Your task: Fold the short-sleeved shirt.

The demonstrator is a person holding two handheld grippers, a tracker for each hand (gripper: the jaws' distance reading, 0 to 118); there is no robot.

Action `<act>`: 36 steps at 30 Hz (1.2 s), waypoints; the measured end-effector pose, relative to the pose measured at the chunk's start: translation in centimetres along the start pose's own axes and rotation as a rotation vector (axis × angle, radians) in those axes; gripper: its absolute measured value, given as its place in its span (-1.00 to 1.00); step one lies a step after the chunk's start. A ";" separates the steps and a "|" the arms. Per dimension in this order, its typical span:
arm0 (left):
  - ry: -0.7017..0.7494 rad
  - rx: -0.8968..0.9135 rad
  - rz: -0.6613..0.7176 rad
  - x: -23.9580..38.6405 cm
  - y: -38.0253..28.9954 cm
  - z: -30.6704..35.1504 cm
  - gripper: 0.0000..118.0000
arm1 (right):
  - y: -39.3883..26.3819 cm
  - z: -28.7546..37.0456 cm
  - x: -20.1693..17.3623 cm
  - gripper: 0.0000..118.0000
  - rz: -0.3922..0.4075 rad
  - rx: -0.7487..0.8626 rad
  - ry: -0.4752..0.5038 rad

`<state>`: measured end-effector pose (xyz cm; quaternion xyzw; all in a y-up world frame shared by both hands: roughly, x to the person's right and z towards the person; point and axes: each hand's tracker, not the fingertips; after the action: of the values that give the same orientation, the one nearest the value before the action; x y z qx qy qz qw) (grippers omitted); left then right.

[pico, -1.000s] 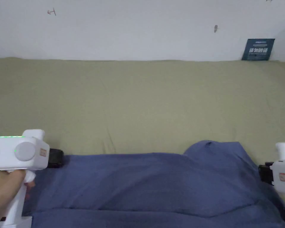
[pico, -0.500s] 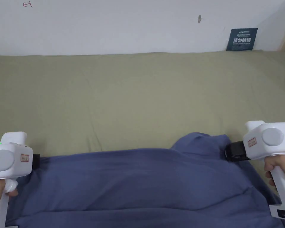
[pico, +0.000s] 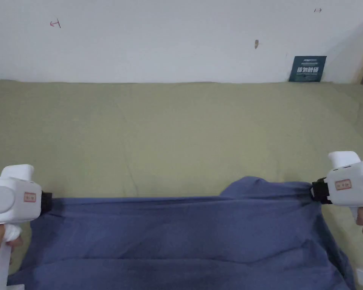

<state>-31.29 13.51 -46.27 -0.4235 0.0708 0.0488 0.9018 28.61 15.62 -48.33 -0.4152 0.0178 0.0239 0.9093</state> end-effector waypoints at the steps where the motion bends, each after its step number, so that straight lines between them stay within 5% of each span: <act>1: -0.004 0.010 -0.003 -0.4 -0.2 1.3 -0.95 | -0.3 1.2 0.5 -0.96 -0.009 0.018 0.013; 15: -0.030 0.068 -0.020 -3.5 -11.7 14.2 -0.95 | -12.3 15.0 0.2 -0.96 -0.051 0.151 0.086; 29: -0.049 -0.010 0.012 -5.0 -18.9 12.9 -0.90 | -21.8 12.8 1.0 -0.95 -0.106 0.029 0.109; 30: -0.057 -0.006 0.020 -5.2 -18.9 13.0 -0.51 | -22.1 12.6 0.5 -0.79 -0.105 0.021 0.106; 31: -0.053 -0.003 0.019 -5.1 -18.9 13.1 0.15 | -22.2 12.5 0.1 -0.38 -0.104 0.015 0.094; 32: -0.035 -0.002 0.010 -5.0 -18.8 13.1 0.79 | -22.1 12.7 -0.1 0.32 -0.106 0.012 0.072; 33: -0.023 -0.008 -0.011 -5.0 -18.7 13.1 1.00 | -22.1 12.2 0.4 1.00 -0.097 0.009 0.046; 36: -0.010 0.051 -0.009 -4.0 -18.0 15.0 0.84 | -21.4 13.9 -2.2 0.82 -0.082 0.142 -0.007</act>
<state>-31.24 13.50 -22.46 -0.4003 0.0657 0.0448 0.9129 27.80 12.01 -22.98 -0.3499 -0.0009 -0.0135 0.9367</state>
